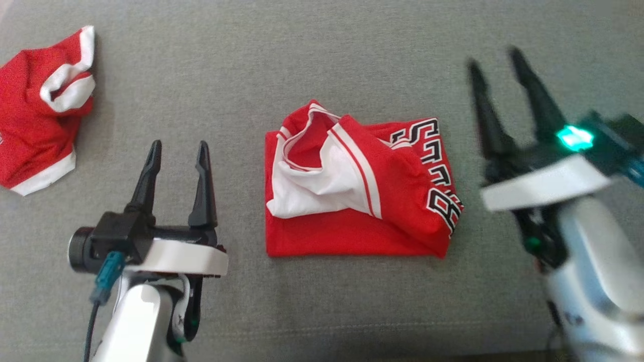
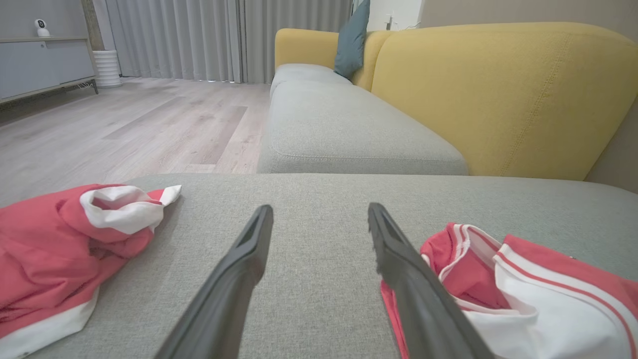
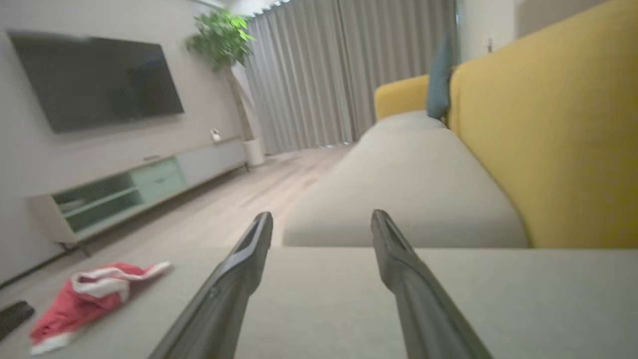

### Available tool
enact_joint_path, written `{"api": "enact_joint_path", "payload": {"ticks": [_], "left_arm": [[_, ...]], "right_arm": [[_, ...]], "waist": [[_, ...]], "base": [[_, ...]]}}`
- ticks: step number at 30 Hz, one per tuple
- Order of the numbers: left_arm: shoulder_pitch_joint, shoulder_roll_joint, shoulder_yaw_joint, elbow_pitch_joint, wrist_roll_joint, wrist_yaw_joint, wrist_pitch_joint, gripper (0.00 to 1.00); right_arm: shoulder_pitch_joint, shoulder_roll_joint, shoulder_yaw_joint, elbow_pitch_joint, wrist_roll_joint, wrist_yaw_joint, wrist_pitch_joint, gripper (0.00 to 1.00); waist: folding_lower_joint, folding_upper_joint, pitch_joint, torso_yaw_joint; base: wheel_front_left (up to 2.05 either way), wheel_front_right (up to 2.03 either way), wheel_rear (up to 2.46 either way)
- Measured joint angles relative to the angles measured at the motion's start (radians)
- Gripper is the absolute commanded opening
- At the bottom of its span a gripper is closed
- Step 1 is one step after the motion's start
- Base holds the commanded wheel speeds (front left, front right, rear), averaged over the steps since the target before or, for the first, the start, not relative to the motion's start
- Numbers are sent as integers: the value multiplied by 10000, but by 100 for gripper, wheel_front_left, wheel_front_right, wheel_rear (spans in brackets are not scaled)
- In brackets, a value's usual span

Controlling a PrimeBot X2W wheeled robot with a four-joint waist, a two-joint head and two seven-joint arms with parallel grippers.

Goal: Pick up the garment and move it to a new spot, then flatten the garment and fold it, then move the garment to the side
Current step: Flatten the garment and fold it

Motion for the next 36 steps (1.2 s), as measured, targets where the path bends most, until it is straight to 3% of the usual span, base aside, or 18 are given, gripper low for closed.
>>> {"api": "enact_joint_path", "payload": {"ticks": [5,9,16,27,28,29,36], "left_arm": [[18,36,98,-42,15,0,0,100],[63,58,111,-40,15,0,0,100],[263,86,134,15,15,0,0,100],[267,94,128,65,12,0,0,100],[267,96,125,65,12,0,0,100],[267,98,123,65,12,2,0,100],[260,100,84,65,-63,0,0,100]], "right_arm": [[1744,-132,-1574,-890,-671,0,581,100],[2663,-71,-2167,-1511,-878,0,951,100],[3291,366,-2280,-2123,-982,0,1310,100],[3290,374,-2276,-2268,-982,0,1467,100],[3290,374,-2276,-2268,-980,0,1524,79],[3290,374,-2272,-2266,-968,0,1540,2],[3164,362,-1425,-1218,-679,0,1806,0]], "waist": [[0,0,-92,-215],[0,0,-199,-359],[0,0,-331,-528],[0,0,-389,-497],[0,0,-392,-496],[0,0,-392,-496],[0,0,-293,-492]], "base": [[0,0,0],[0,0,0],[0,0,0],[0,0,0],[0,0,0],[0,0,0],[0,0,0]]}}
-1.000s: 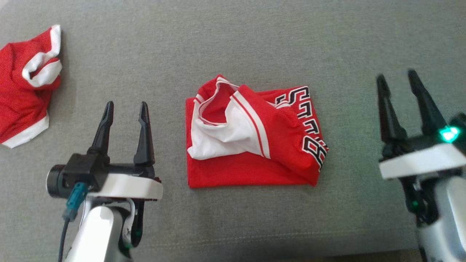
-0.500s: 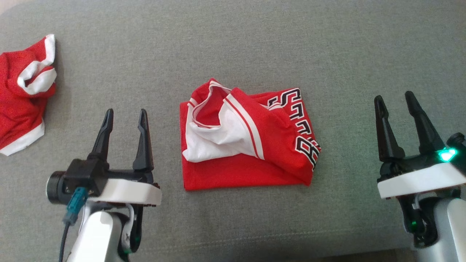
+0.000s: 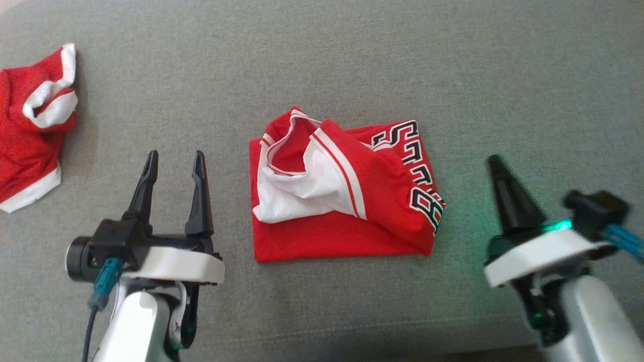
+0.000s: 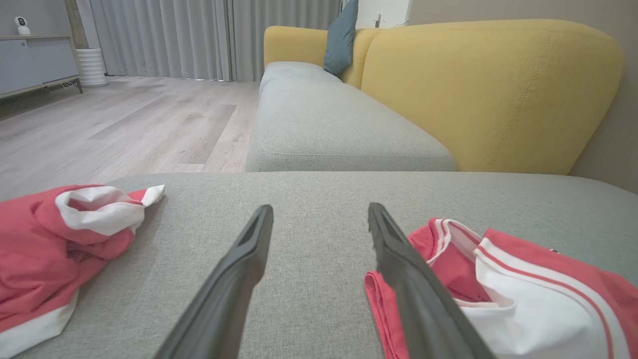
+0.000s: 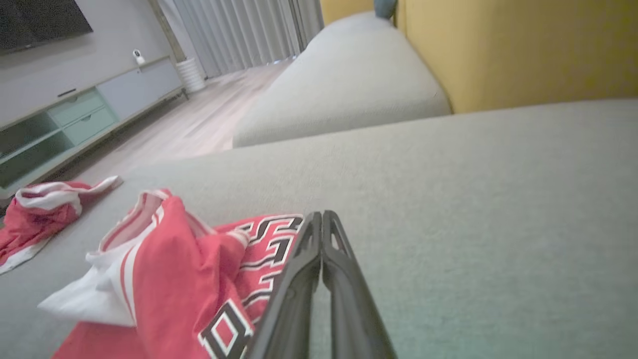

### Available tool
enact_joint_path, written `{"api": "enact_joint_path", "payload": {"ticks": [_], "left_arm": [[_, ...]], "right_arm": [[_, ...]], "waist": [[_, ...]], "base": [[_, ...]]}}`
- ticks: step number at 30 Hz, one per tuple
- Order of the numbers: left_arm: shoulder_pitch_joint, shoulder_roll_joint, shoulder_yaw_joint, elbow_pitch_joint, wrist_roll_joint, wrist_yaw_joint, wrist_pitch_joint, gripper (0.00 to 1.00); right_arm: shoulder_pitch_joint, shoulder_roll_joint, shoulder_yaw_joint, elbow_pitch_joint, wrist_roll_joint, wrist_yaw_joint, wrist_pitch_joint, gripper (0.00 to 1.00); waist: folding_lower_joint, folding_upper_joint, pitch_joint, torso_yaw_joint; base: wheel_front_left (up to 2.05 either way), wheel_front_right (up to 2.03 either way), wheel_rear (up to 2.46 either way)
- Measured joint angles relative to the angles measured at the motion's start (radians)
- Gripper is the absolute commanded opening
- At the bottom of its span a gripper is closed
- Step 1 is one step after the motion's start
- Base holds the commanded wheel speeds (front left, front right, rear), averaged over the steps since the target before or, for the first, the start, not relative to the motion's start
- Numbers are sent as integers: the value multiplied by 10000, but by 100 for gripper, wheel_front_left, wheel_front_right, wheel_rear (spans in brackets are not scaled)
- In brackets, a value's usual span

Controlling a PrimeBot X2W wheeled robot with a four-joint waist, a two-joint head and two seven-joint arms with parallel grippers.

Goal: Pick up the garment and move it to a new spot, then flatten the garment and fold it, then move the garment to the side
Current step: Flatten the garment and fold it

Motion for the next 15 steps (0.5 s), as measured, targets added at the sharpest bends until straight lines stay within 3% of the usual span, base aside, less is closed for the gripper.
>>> {"api": "enact_joint_path", "payload": {"ticks": [8,15], "left_arm": [[-103,-10,-272,98,0,-84,0,100],[-189,-17,-278,146,0,-100,0,100]], "right_arm": [[-1756,8,1818,2399,602,0,-215,0],[-2377,-31,3009,3557,1150,0,-274,0]], "waist": [[0,0,220,261],[0,0,331,522]], "base": [[0,0,0],[0,0,0]]}}
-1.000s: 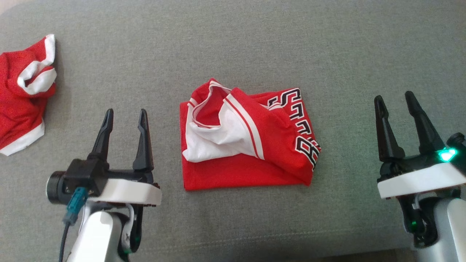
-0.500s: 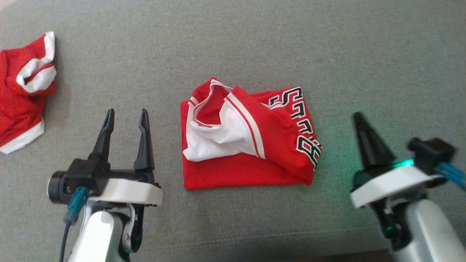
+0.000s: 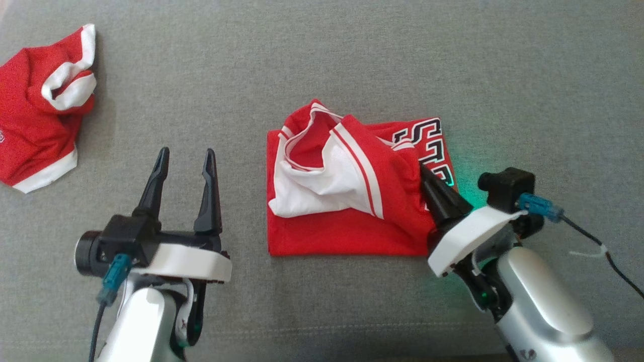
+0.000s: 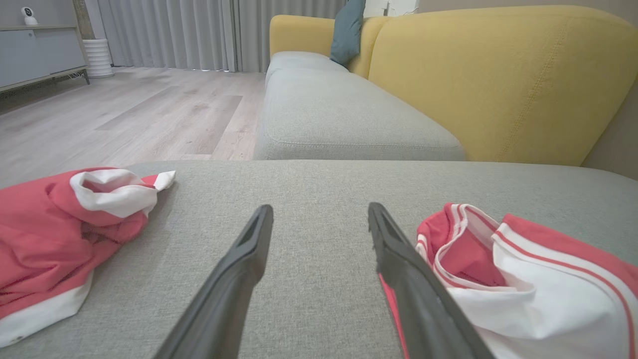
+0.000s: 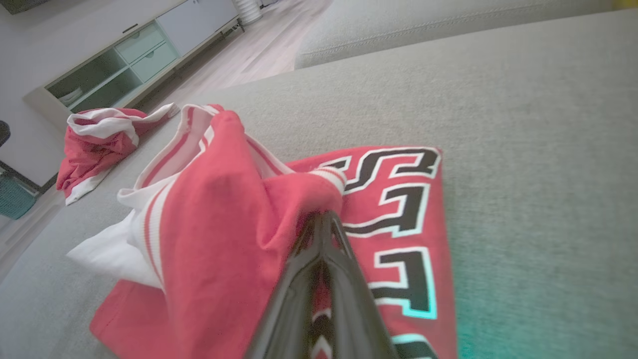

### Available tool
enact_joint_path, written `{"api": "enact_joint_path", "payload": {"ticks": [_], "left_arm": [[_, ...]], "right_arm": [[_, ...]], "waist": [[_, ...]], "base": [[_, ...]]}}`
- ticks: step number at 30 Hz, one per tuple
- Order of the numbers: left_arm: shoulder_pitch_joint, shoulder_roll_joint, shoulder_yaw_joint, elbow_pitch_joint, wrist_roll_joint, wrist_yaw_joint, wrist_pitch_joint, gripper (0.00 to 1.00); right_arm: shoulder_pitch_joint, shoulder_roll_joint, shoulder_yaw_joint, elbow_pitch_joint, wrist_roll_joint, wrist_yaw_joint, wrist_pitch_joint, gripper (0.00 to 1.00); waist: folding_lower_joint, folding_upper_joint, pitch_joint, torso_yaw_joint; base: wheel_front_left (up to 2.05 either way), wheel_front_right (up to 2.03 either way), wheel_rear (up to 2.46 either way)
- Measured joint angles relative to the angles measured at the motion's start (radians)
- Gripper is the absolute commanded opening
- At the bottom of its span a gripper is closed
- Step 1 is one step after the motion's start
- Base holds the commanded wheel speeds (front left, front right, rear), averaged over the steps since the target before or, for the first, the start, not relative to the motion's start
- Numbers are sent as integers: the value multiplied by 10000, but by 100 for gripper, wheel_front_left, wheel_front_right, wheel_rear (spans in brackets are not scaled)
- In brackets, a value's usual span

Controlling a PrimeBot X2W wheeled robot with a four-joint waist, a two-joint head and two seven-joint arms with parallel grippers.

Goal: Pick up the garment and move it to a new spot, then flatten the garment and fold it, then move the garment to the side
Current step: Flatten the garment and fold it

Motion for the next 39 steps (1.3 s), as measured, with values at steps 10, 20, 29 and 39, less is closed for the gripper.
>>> {"api": "enact_joint_path", "payload": {"ticks": [10,20,29,39], "left_arm": [[-35,-27,12,-33,0,0,0,100],[-51,-69,23,-48,2,-6,0,100],[-52,-115,44,-88,2,-12,0,100],[-67,-240,144,-90,2,-88,0,100]], "right_arm": [[-475,-115,1068,332,685,0,0,0],[-881,-190,2339,314,1214,0,107,0],[-890,-385,3726,73,1513,0,665,0],[-1424,-658,4679,-230,1918,0,809,0]], "waist": [[0,0,67,50],[0,0,92,136],[0,0,102,219],[0,0,192,387]], "base": [[0,0,0],[0,0,0],[0,0,0],[0,0,0]]}}
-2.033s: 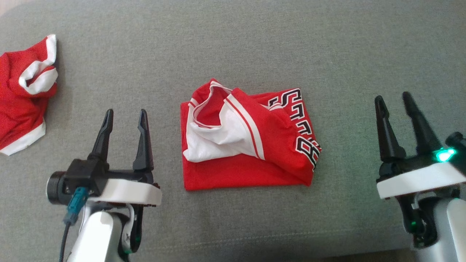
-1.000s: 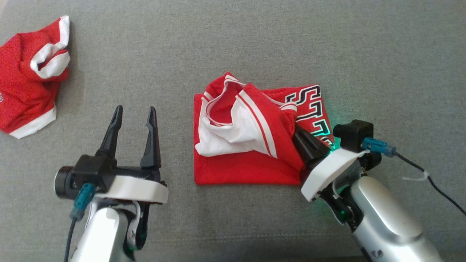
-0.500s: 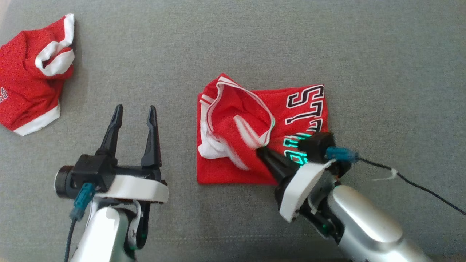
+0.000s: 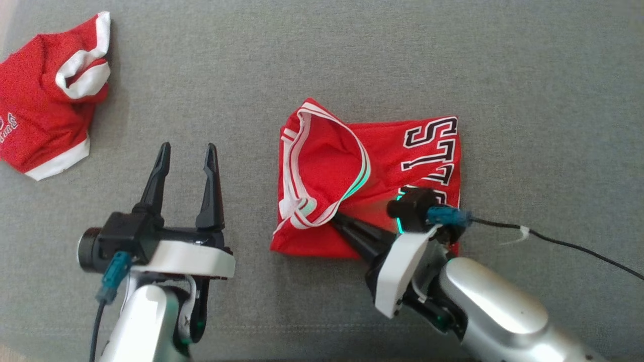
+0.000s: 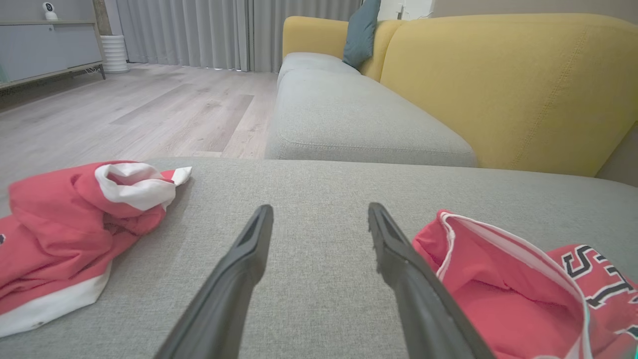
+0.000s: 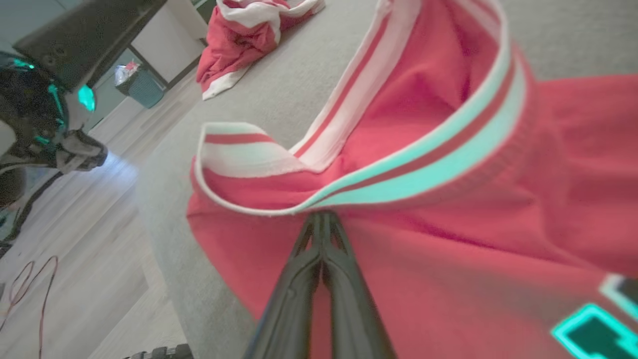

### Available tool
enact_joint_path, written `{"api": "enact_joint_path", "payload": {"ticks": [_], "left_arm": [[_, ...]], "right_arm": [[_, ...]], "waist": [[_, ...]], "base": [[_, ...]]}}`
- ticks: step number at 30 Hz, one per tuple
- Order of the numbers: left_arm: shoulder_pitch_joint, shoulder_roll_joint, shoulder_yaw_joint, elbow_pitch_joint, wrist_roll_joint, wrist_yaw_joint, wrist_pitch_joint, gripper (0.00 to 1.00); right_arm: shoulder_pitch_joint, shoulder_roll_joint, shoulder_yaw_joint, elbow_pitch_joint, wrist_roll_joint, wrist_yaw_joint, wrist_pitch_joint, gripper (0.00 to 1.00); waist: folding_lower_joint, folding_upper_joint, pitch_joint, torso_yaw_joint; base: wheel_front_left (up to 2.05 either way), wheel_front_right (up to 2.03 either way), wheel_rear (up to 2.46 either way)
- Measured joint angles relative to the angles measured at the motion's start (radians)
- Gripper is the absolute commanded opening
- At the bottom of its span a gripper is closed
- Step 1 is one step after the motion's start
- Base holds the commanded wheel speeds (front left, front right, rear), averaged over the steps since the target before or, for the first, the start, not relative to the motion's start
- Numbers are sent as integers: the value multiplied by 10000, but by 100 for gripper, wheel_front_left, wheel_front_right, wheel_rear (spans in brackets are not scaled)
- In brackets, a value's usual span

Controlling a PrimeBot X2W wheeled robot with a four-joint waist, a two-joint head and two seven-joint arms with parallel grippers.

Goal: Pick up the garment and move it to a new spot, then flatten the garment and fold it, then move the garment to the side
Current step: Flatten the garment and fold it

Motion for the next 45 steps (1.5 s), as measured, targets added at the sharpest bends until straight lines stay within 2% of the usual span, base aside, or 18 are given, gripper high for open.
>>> {"api": "enact_joint_path", "payload": {"ticks": [8,20,23,27,28,29,32,35,41,45], "left_arm": [[-3,-117,63,4,0,-58,0,100],[-4,-244,173,44,0,-105,0,100],[2,-257,207,148,2,-174,0,100],[57,-259,334,178,15,-173,0,100],[85,-257,387,186,15,-169,0,100],[129,-251,422,194,17,-161,0,100],[276,-226,449,207,109,-151,0,100],[281,-180,491,163,121,-75,0,100],[286,-44,623,-27,280,15,-2,100],[319,111,777,-132,362,13,-2,100]], "right_arm": [[-26,13,913,261,539,0,337,0],[-79,-125,993,255,1231,0,514,0],[104,-339,895,-199,1452,0,516,0],[542,-667,686,-1611,1739,0,533,0],[682,-721,525,-2010,1749,0,569,34],[820,-809,307,-2357,1728,0,558,100],[1250,-1051,-1055,-2984,1124,0,25,100],[1805,-888,-3097,-3267,128,0,-683,100],[3047,130,-6347,-3450,-1979,0,-1290,100],[3465,510,-7726,-3574,-2940,0,-1611,100]], "waist": [[0,0,37,223],[0,0,16,346],[0,0,-123,310],[0,0,-336,177],[0,0,-379,121],[0,0,-417,62],[0,0,-522,-117],[0,0,-597,-302],[0,0,-786,-635],[0,0,-960,-810]], "base": [[0,0,0],[0,0,0],[0,0,0],[0,0,0],[0,0,0],[0,0,0],[0,0,0],[0,0,0],[0,0,0],[0,0,0]]}}
